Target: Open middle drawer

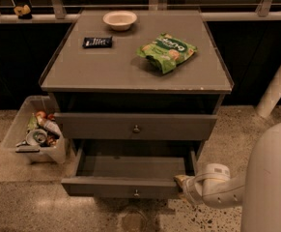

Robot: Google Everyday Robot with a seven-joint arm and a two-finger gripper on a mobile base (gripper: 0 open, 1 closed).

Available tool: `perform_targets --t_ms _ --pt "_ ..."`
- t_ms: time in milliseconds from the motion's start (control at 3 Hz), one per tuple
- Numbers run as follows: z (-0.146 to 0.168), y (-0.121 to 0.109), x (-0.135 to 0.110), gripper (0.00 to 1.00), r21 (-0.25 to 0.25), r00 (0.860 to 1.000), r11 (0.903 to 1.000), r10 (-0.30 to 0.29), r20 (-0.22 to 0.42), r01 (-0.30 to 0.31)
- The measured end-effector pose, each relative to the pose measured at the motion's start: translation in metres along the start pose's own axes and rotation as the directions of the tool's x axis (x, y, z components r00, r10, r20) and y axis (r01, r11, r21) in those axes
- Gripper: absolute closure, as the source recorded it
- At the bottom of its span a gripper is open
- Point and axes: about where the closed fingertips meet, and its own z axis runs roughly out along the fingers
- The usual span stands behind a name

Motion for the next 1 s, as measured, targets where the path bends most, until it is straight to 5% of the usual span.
perform_targets --t_ms 1000 --pt "-0.003 0.011 0.000 1.00 -0.010 0.999 0.9995 -0.031 -0.020 0.030"
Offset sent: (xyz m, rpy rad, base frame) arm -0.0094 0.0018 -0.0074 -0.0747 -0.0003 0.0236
